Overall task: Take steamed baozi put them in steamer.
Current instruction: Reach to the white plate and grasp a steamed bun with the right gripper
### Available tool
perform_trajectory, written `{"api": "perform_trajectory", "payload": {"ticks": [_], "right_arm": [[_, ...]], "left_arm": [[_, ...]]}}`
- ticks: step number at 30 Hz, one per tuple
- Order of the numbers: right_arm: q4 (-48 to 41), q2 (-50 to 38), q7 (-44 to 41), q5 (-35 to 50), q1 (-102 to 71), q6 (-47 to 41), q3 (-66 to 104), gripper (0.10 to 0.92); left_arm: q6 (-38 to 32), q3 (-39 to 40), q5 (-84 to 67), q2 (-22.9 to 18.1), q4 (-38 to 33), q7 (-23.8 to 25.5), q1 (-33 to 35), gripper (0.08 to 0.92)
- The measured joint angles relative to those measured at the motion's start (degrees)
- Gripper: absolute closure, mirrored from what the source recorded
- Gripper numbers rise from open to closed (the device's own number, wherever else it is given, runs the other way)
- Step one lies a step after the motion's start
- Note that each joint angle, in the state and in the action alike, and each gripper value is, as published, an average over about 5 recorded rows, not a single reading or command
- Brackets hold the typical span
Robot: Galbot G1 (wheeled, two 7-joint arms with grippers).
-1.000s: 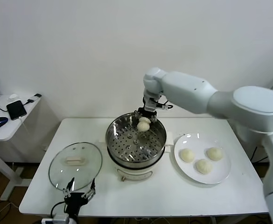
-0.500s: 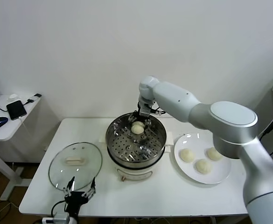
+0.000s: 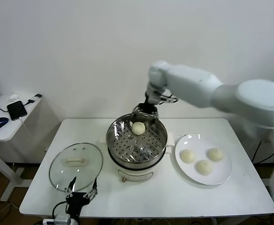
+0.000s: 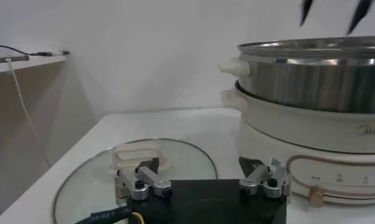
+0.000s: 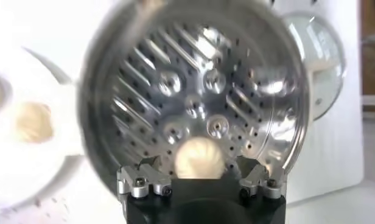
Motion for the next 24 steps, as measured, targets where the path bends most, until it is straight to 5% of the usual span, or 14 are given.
{"api": "perform_trajectory", "payload": {"ticks": [9,24], "right_arm": [[14.40,-17.25,3.92,12.78,11.31,-5.32,-16.68,0.203],[25.03,-29.87,10.63,19.38,9.27,-46.56,-22.48,0.203]], "left_arm": [[-0.08,0.16,-0.10,0.07,-0.18,-0.01,-0.42,0.177],[0.12,-0.29,-0.32,-0.18,-0.20,0.10,-0.43,0.177]]}}
